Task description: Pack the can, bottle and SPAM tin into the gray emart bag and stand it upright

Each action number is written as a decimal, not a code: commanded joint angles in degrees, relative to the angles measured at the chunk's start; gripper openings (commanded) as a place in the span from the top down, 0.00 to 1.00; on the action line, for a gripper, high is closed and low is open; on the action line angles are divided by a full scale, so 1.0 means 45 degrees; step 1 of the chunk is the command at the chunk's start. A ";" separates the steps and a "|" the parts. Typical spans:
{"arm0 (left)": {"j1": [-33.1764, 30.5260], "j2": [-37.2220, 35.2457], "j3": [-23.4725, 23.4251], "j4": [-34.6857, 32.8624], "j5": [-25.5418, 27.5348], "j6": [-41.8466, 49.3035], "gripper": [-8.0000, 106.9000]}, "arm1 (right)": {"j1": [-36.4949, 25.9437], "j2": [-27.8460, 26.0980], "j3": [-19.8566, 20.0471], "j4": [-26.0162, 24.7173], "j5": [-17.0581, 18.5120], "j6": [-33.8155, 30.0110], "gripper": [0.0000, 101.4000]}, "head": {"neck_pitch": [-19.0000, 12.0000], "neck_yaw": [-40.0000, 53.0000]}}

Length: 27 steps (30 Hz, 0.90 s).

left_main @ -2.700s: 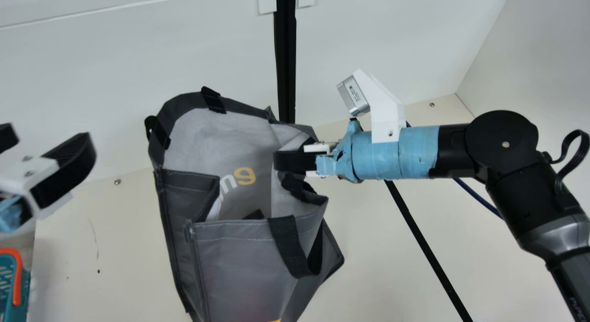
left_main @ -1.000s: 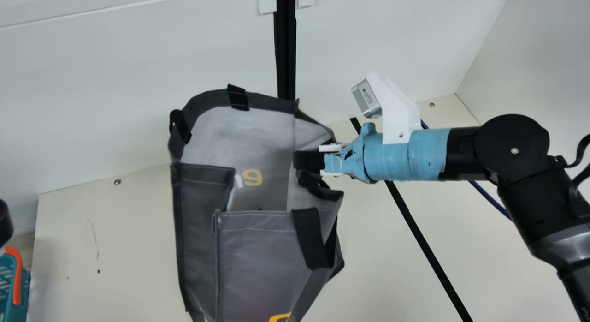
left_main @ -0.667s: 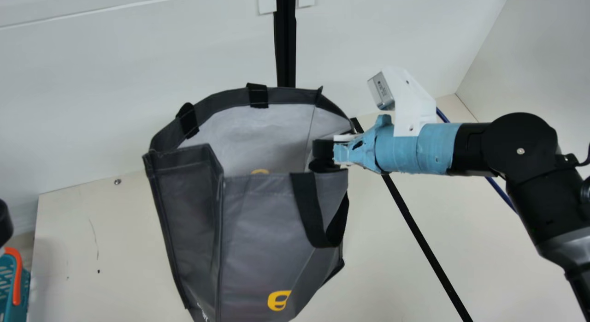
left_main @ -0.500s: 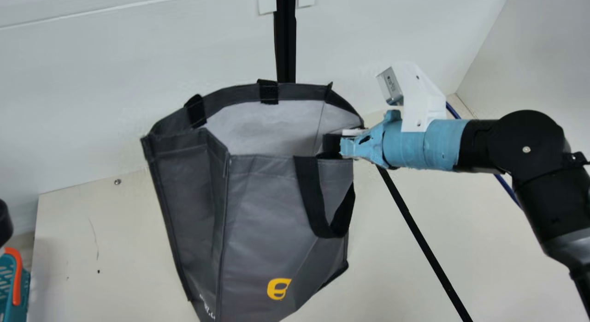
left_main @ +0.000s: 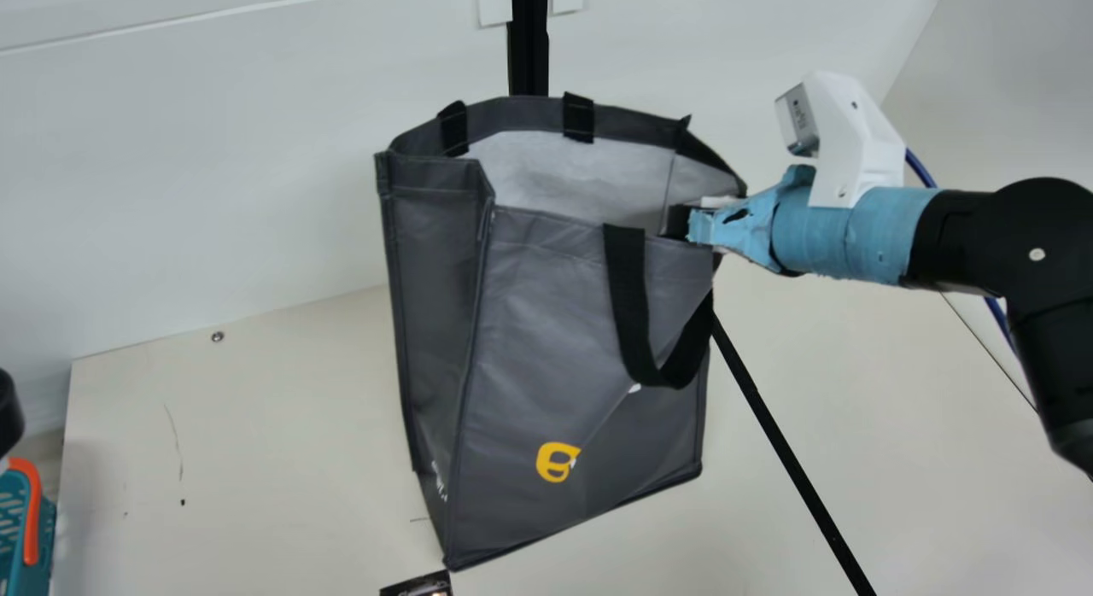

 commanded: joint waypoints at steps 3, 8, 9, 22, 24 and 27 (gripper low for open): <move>0.0000 0.0000 0.0000 0.0000 0.0000 0.0000 0.15 | -0.0529 0.0114 -0.0316 -0.0065 0.0181 -0.0072 1.00 | -0.0289 -0.0011; 0.0000 0.0000 0.0000 0.0000 0.0000 0.0000 0.15 | -0.1228 0.0321 -0.0777 -0.0164 0.0487 -0.0255 1.00 | -0.0289 -0.0011; 0.0000 0.0000 0.0000 0.0000 0.0000 0.0000 0.15 | -0.1376 0.0367 -0.0866 -0.0171 0.0551 -0.0303 1.00 | -0.0289 -0.0011; 0.0000 0.0000 0.0000 0.0000 0.0000 0.0000 0.15 | -0.3626 0.1283 -0.2506 -0.0070 0.1595 -0.1014 1.00 | -0.0289 -0.0011; 0.0000 0.0000 0.0000 0.0000 0.0000 0.0000 0.15 | -0.4000 0.1461 -0.2797 -0.0027 0.1774 -0.1135 1.00 | -0.0289 -0.0011; 0.0000 0.0000 0.0000 0.0000 0.0000 0.0000 0.15 | -0.4546 0.1739 -0.3238 0.0024 0.2032 -0.1296 1.00 | -0.0289 -0.0011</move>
